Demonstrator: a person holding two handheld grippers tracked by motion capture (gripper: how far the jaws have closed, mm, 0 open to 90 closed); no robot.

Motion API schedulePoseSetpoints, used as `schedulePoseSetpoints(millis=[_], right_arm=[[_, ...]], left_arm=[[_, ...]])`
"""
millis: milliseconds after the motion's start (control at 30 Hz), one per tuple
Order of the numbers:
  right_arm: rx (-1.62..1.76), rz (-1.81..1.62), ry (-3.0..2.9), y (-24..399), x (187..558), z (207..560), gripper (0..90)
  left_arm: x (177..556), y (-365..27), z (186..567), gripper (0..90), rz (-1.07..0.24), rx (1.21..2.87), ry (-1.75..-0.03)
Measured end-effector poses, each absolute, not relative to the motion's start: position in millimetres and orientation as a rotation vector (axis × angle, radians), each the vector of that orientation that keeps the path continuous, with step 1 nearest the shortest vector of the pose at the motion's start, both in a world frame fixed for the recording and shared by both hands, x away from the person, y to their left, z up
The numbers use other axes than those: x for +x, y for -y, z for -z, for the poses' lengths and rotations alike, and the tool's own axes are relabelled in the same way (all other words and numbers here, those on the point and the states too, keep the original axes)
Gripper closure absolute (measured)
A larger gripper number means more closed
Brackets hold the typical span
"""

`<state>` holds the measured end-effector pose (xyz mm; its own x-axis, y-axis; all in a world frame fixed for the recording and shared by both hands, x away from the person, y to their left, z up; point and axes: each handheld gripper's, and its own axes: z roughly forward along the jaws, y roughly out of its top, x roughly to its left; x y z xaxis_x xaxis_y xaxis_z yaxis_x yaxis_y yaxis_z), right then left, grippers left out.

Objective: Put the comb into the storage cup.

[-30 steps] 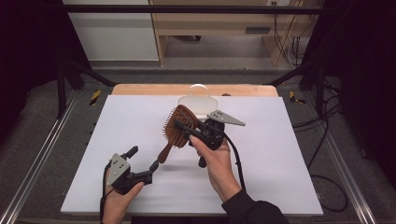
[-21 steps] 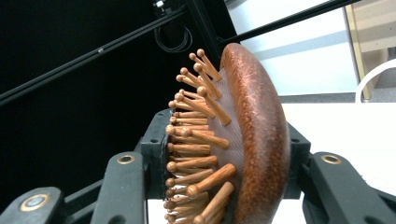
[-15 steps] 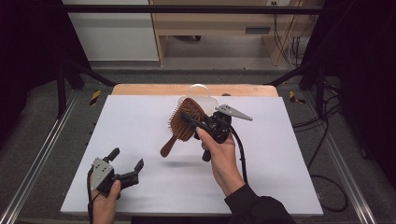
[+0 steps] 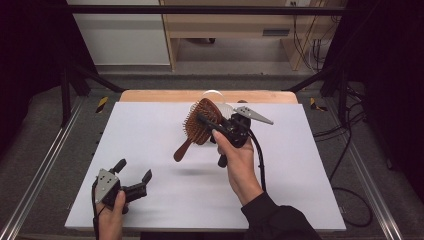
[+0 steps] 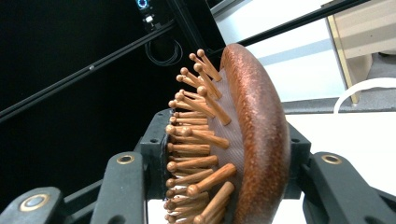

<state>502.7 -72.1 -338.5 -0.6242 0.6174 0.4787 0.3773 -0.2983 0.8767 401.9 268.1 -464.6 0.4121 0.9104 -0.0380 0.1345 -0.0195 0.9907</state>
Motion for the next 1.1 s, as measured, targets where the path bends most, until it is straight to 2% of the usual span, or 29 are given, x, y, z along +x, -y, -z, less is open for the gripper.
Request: schedulePoseSetpoints(millis=[1100], right_arm=[[1.235, -2.043, -1.641, 78.7, 517.9, 297.0, 50.0]], left_arm=[[403.9, -266.8, 467.7, 2.3, -0.825, 1.493, -0.987]])
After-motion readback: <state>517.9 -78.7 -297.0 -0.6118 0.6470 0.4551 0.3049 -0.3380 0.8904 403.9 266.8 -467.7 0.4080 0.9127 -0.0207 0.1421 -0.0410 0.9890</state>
